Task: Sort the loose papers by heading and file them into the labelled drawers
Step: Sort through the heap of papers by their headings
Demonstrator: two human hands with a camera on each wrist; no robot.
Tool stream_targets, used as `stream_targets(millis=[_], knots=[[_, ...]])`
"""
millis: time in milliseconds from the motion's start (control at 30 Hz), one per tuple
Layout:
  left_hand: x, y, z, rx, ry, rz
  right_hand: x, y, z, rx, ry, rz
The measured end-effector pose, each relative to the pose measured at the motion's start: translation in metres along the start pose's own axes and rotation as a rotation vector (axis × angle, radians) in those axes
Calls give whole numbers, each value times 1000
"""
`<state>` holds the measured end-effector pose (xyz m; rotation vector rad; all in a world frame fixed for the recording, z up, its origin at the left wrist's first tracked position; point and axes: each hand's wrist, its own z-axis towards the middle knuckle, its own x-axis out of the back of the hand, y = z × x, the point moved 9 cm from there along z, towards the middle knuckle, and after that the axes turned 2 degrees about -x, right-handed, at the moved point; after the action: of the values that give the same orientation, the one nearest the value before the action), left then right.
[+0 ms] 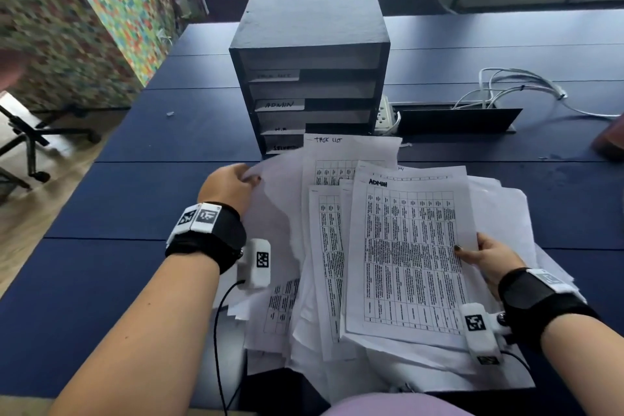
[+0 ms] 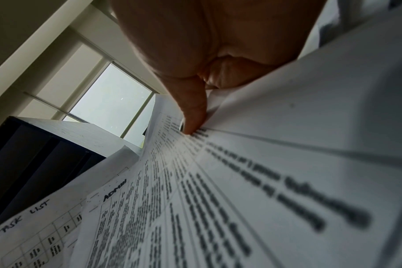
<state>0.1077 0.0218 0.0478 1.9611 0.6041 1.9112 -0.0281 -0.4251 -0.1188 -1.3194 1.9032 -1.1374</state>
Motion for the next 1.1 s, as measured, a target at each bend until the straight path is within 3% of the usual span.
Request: stream_targets(millis=[133,233,367,533,600,700,833,967,1100], knots=[[57,26,-11,-81,268,-104,3,1,2,8,31,-51],[76,60,-29,-230,308,-243,5,1,3,12,38,-92],[39,106,-57,-432,151,-87,6,3,5,2,37,-102],[-73,113,-97,-475,-294,121,6,3,4,-2,44,-94],[-109,110,-116,-573,-422,217,8,3,3,7,57,-96],[-132,95,-125,-673,-466,390,7,5,5,9,47,-89],[-110,69,-108,-566,-286,328,6,6,4,7,29,-109],[-94,36,-92,-391,-202,331,4,6,5,0,-3,-93],[-76,9,-81,-163,-18,116,5,5,4,6,-4,-95]])
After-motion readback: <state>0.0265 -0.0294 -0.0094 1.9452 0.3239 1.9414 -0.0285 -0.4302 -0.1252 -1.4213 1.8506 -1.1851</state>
